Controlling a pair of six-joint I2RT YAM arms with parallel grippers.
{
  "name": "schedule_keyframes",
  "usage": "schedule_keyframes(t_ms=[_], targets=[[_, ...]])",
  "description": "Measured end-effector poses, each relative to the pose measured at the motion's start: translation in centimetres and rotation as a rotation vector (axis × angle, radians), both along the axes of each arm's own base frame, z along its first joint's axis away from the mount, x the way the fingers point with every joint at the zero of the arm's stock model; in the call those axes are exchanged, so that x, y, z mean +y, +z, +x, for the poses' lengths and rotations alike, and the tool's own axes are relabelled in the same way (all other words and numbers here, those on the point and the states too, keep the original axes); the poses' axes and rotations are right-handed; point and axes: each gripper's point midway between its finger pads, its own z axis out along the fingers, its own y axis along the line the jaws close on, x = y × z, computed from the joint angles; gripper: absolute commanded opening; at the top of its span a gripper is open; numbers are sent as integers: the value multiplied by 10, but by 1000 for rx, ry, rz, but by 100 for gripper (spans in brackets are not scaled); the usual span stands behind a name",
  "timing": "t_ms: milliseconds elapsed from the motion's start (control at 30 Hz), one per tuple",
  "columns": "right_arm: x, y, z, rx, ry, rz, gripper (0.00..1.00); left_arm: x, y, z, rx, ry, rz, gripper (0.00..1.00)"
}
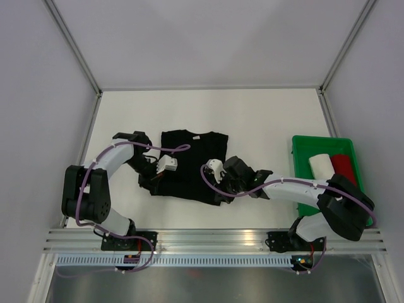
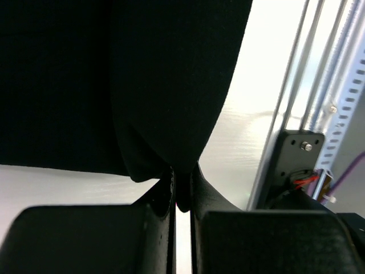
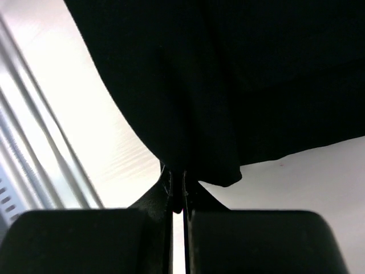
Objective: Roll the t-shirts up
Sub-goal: Roll the tshirt
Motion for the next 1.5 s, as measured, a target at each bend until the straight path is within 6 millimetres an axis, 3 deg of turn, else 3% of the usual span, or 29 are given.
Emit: schedule_keyframes(t_ms=[233, 333, 467, 667, 733, 833, 933, 1100, 1267, 1333, 1367, 1400, 1500], targets=[[9, 21, -41, 157, 133, 108, 0, 7, 9, -37, 48, -43, 0, 2], [9, 27, -49, 219, 173, 150, 0, 9, 12, -43, 67, -48, 0, 6], [3, 20, -24, 290, 119, 166, 1, 10, 5, -39, 146, -15, -3, 17], [-3, 9, 15, 348, 39, 189, 6, 10, -6, 4, 182, 104, -31, 29], [-5, 6, 18, 365, 30, 192, 8, 9, -7, 13, 176, 132, -35, 29], [-7, 0, 19, 388, 14, 189, 23, 7, -10, 20, 177, 171, -37, 29], [-9, -4, 24, 408, -17, 189, 34, 6, -13, 22, 194, 205, -28, 19], [-16, -5, 44, 395, -104, 203, 42, 5, -22, 29, 211, 267, -11, 14], [-20, -1, 54, 357, -172, 245, 44, 3, -24, 36, 216, 323, -1, 16], [-19, 2, 55, 350, -191, 275, 38, 3, -24, 39, 213, 335, 1, 18], [-18, 3, 55, 345, -199, 288, 32, 3, -24, 40, 210, 340, 1, 19], [-17, 2, 56, 344, -207, 298, 17, 2, -24, 41, 210, 344, 1, 21], [-16, 2, 58, 347, -233, 313, 5, 2, -24, 42, 208, 355, 3, 33]])
